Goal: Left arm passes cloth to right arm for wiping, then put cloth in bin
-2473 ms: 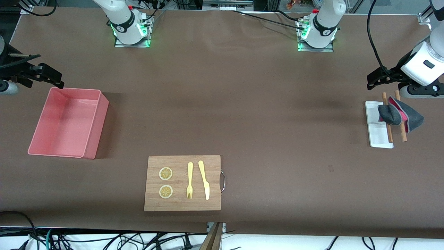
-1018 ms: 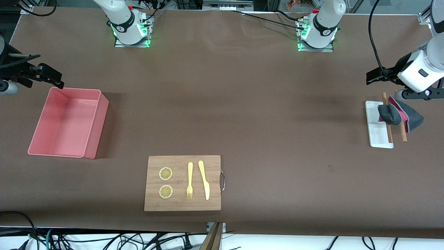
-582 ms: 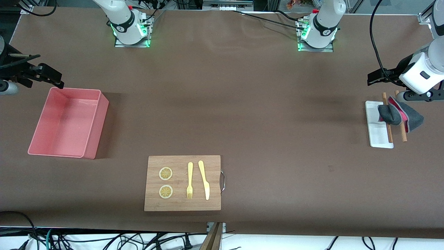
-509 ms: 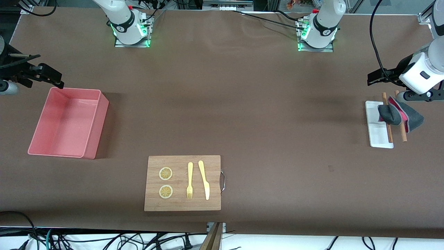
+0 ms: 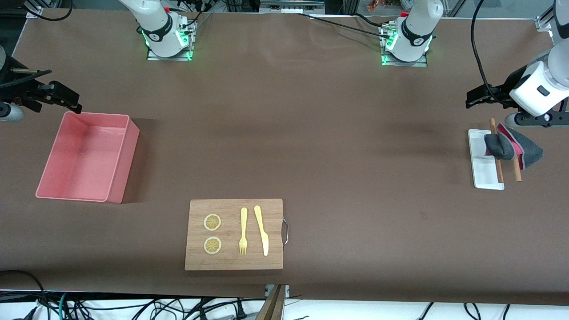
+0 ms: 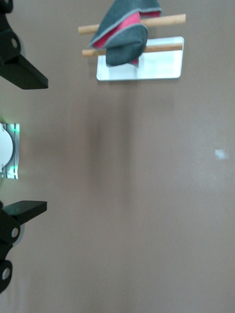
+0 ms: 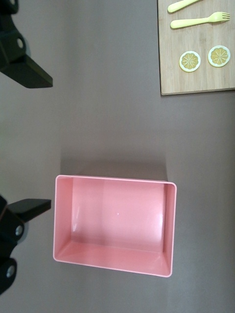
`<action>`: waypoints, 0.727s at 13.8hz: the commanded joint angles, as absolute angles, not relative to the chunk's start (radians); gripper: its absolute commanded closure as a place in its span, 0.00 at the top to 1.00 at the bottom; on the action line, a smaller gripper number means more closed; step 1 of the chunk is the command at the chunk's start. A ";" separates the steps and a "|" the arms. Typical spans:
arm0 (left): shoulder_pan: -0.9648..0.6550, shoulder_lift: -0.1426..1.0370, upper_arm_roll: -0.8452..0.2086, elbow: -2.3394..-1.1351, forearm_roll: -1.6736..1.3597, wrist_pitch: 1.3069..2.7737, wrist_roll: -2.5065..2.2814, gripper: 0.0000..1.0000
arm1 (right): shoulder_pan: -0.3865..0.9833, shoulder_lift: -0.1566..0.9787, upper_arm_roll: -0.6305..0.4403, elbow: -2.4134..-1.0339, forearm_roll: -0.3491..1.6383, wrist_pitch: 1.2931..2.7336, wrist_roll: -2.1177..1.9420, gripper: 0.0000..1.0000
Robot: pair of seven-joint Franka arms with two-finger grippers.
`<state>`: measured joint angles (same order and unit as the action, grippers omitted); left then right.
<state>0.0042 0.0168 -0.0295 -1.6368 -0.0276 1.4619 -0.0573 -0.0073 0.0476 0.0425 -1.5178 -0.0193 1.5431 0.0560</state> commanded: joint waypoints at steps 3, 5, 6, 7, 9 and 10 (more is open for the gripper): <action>0.011 0.003 -0.032 -1.629 -0.054 1.477 -0.055 1.00 | -0.015 0.061 0.046 -1.489 -0.020 1.536 0.040 1.00; 0.011 0.003 -0.032 -1.629 -0.052 1.479 -0.060 1.00 | -0.015 0.061 0.046 -1.489 -0.020 1.536 0.040 1.00; 0.011 0.003 -0.031 -1.614 -0.054 1.479 -0.060 1.00 | -0.015 0.063 0.046 -1.489 -0.020 1.536 0.040 1.00; 0.011 0.009 -0.031 -1.580 -0.052 1.476 -0.058 1.00 | -0.017 0.061 0.046 -1.489 -0.020 1.536 0.040 1.00; 0.011 0.014 -0.029 -1.563 -0.049 1.476 -0.054 1.00 | -0.017 0.063 0.046 -1.489 -0.020 1.536 0.040 1.00; 0.009 0.015 -0.029 -1.560 -0.048 1.476 -0.063 1.00 | -0.017 0.061 0.046 -1.489 -0.020 1.536 0.040 1.00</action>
<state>0.0049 0.0084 -0.0275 -1.5895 -0.0377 1.4836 -0.0572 -0.0081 0.0480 0.0425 -1.5178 -0.0193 1.5431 0.0560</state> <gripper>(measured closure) 0.000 0.000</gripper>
